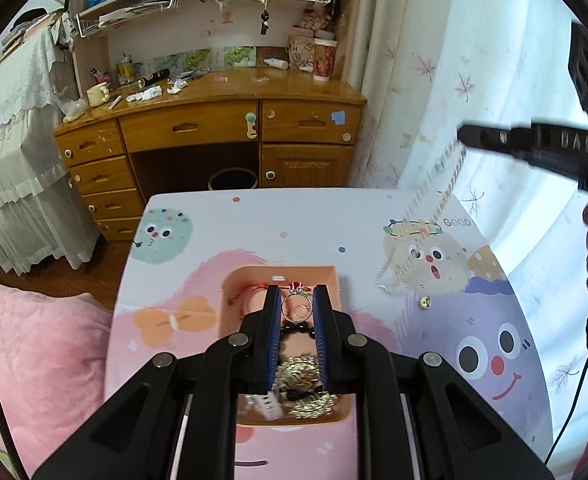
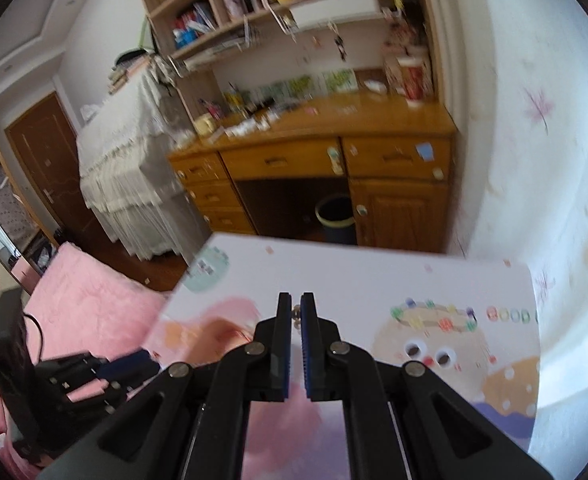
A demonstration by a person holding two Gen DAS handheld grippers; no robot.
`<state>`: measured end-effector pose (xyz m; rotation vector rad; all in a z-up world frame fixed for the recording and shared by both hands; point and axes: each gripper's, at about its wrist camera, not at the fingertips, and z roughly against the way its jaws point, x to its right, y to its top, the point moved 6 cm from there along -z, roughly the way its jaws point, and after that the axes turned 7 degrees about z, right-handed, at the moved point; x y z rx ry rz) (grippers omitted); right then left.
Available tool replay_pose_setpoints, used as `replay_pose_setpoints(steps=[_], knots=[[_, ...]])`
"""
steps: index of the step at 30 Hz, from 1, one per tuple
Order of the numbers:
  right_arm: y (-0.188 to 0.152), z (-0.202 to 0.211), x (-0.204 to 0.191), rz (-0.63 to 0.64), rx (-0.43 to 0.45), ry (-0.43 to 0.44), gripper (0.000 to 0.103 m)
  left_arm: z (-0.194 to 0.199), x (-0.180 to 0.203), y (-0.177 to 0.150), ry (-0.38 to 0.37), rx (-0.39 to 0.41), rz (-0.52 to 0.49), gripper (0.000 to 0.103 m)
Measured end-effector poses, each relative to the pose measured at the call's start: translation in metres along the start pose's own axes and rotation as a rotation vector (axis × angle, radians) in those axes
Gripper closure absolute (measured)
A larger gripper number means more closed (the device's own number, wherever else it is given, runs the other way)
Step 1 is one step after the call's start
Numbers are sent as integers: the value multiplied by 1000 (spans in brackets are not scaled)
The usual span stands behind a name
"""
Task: Organize jewelry
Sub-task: 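Lift necklace into pink tray with right tool while left tool drops ring there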
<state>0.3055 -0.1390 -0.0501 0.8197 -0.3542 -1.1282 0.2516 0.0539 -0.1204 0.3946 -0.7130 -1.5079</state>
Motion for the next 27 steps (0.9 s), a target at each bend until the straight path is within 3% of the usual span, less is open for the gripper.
replay_pose_setpoints(steps=[7, 12, 18, 23, 27], knots=[[33, 5, -44, 26, 92, 53, 99, 2, -26, -1, -23, -7, -10, 89], [33, -6, -69, 39, 97, 103, 99, -12, -41, -12, -66, -29, 1, 89], [11, -32, -84, 25, 22, 123, 99, -34, -45, -31, -97, -60, -10, 89], [-26, -60, -88, -9, -86, 120, 99, -52, -45, -43, -103, -94, -21, 89], [-58, -74, -88, -37, -119, 134, 98, -64, -48, -48, -110, -119, -7, 86]])
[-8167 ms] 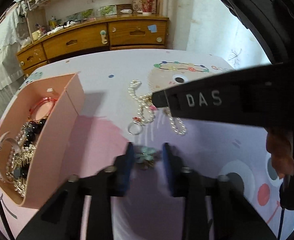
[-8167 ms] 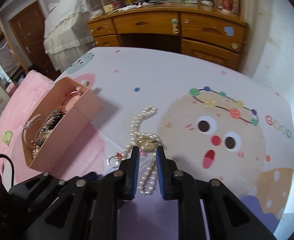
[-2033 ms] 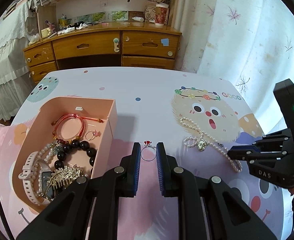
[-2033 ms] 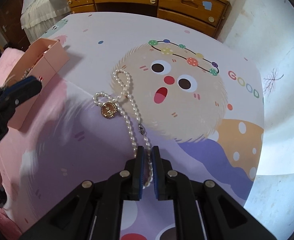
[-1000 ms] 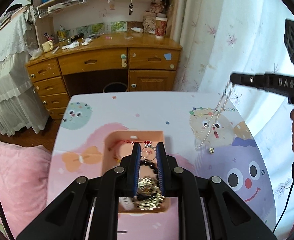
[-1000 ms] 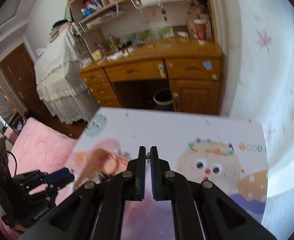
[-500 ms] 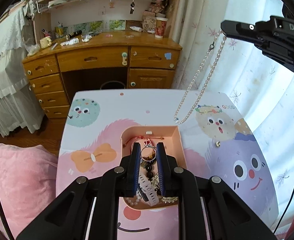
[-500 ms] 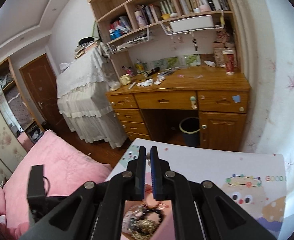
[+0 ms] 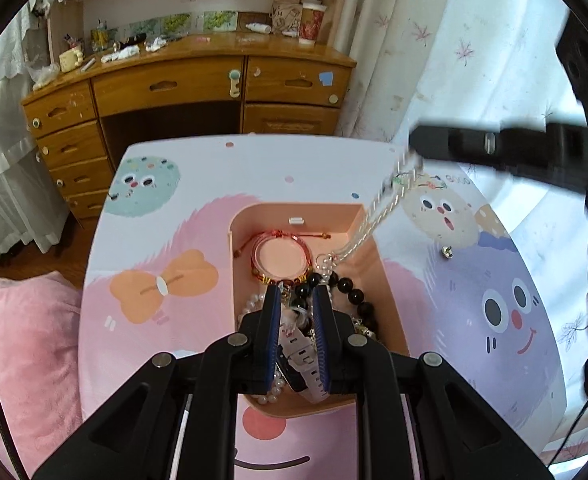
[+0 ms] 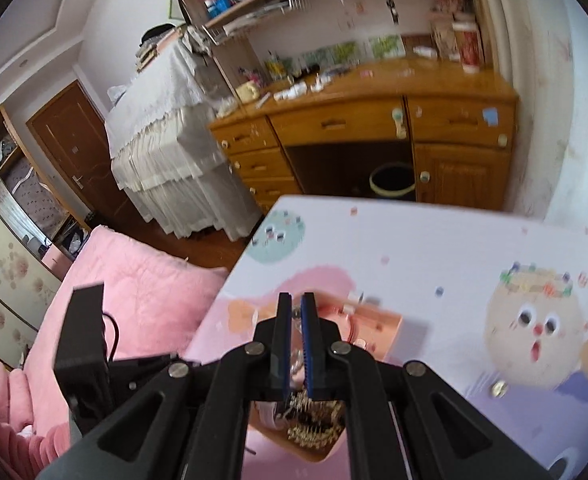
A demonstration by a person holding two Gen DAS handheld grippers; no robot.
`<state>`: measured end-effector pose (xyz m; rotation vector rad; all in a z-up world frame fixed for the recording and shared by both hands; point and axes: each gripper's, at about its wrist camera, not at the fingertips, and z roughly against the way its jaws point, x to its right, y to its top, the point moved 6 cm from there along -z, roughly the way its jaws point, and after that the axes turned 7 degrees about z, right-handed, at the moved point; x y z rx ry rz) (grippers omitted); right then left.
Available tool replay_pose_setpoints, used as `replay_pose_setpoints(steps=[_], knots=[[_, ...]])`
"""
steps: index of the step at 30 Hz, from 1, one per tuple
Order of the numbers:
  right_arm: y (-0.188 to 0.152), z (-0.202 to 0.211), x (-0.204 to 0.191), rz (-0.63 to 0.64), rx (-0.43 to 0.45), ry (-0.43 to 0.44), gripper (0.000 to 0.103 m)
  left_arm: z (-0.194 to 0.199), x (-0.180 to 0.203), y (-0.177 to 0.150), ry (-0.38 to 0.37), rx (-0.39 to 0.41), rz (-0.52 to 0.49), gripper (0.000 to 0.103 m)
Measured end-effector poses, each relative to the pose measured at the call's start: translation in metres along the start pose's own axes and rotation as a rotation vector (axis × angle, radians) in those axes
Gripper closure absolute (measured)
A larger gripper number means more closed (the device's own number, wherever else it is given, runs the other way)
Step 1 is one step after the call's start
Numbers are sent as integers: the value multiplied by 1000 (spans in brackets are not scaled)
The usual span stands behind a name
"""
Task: Organize jewelry
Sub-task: 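Lift necklace into pink tray with right tool while left tool drops ring there, then grasp round gold charm on the table with right tool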
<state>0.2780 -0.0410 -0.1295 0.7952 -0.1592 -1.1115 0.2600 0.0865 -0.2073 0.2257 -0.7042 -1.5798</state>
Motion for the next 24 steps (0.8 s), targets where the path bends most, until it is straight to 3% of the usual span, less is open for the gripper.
replay_pose_setpoints(steps=[4, 6, 8, 10, 11, 19, 24], knots=[[-30, -20, 8, -42, -36, 1, 98, -6, -6, -3, 16, -55, 31, 67], [-41, -23, 14, -43, -71, -32, 94, -4, -9, -2, 15, -74, 52, 46], [-48, -19, 22, -21, -84, -101, 70, 0, -11, -2, 20, -76, 60, 37], [-54, -10, 35, 1, -85, -185, 52, 5, -12, 0, 30, -70, 61, 34], [-56, -8, 41, 5, -89, -214, 49, 8, -12, 1, 36, -67, 65, 31], [-103, 4, 101, 44, -219, -503, 49, 13, -6, -9, 84, -82, 101, 20], [-126, 8, 122, 31, -184, -545, 49, 12, 6, -20, 127, -87, 87, 20]])
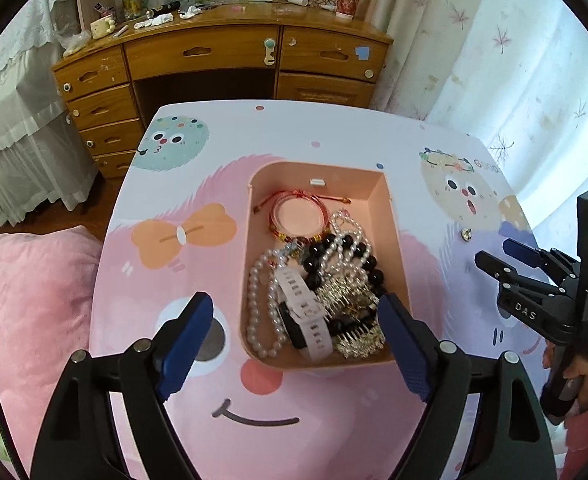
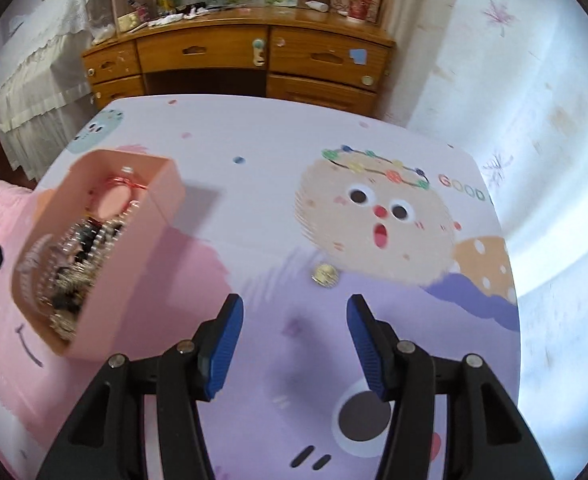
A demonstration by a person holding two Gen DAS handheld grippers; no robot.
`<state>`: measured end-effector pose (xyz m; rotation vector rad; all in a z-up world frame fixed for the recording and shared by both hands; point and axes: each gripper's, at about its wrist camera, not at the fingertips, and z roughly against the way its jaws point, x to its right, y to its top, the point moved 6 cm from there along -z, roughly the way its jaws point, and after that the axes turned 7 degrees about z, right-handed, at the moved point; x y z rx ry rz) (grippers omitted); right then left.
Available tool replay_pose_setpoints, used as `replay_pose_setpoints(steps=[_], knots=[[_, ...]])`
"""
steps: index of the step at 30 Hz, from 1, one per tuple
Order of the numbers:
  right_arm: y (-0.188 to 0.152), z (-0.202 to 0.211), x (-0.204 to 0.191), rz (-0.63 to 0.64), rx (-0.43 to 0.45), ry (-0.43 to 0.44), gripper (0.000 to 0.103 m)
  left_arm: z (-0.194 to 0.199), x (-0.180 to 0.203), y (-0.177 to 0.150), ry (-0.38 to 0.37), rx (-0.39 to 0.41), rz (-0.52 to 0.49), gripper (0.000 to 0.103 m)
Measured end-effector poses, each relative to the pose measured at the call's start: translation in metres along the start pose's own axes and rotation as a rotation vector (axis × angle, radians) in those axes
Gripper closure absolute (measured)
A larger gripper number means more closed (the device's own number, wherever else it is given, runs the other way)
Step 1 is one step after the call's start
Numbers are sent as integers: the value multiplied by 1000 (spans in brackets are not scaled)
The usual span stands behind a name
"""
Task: Organize jewelry
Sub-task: 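Grasp round gold charm on the table with right tool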
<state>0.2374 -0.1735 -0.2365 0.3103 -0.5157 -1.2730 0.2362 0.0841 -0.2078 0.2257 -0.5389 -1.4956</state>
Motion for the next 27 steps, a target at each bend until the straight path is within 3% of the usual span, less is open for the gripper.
replay_pose_setpoints(steps=[6, 14, 18, 20, 27], knots=[[-4, -10, 13, -77, 94, -1, 49, -1, 14, -12, -5, -11, -1, 17], [5, -39, 23, -115, 91, 15, 50, 1, 25, -15, 35, -3, 16, 17], [9, -47, 25, -143, 75, 45, 58, 4, 27, -14, 39, 14, 45, 17], [8, -49, 25, -129, 57, 31, 67, 6, 27, -15, 29, 20, 62, 17], [9, -50, 19, -78, 49, 21, 79, 11, 18, -18, 30, 26, 97, 17]])
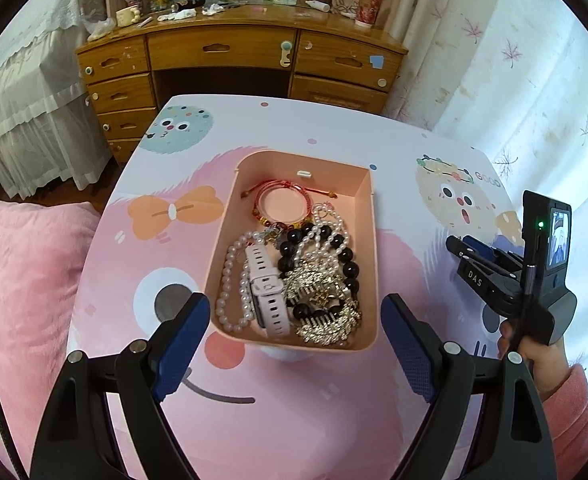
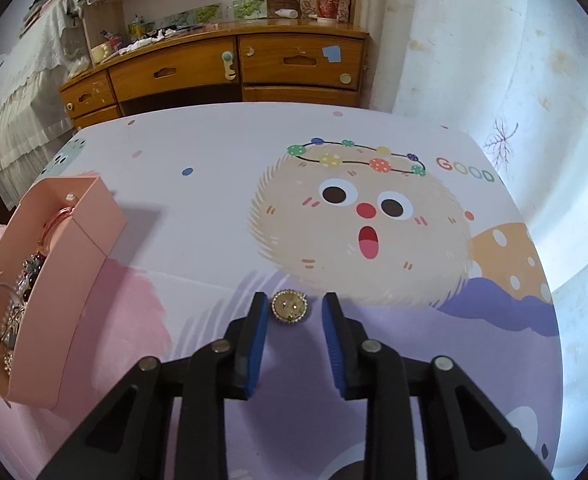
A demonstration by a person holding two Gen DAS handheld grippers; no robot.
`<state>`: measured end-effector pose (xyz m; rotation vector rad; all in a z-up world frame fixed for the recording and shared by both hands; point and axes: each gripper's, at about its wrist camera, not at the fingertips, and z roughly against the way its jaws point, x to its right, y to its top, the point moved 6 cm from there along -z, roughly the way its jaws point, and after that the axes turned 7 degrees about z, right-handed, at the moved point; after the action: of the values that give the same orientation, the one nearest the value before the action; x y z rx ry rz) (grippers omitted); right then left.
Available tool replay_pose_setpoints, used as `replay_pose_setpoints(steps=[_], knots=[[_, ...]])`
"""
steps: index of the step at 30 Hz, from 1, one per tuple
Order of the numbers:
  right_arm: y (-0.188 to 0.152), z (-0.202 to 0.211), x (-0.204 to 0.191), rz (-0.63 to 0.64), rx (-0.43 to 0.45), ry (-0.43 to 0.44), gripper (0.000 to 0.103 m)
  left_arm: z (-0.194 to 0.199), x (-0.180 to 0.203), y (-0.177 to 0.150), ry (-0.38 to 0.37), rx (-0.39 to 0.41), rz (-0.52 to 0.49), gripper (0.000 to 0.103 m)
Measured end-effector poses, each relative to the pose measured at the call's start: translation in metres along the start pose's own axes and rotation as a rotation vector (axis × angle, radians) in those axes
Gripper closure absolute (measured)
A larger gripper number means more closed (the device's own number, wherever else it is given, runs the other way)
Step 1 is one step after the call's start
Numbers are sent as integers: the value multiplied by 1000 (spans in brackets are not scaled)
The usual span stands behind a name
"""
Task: Organize jewelry
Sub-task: 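Grasp round gold charm on the table with right tool, then carry gold charm over pink tray and open right tool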
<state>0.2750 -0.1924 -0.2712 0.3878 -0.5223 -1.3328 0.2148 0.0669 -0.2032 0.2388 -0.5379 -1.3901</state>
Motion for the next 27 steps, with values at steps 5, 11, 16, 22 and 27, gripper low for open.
replay_pose_setpoints(steps=[5, 11, 16, 22, 27], knots=[[1, 0, -8, 4, -7, 14, 84, 6, -14, -4, 3, 4, 5, 17], [5, 22, -29, -64, 20, 80, 84, 17, -31, -8, 22, 4, -9, 17], [21, 67, -69, -110, 115, 212, 84, 36, -44, -8, 29, 12, -28, 17], [41, 107, -128, -89, 178, 373, 84, 79, -51, 0, 26, 57, -37, 17], [46, 127, -149, -58, 132, 396, 54, 126, -56, 9, 62, 134, -11, 10]])
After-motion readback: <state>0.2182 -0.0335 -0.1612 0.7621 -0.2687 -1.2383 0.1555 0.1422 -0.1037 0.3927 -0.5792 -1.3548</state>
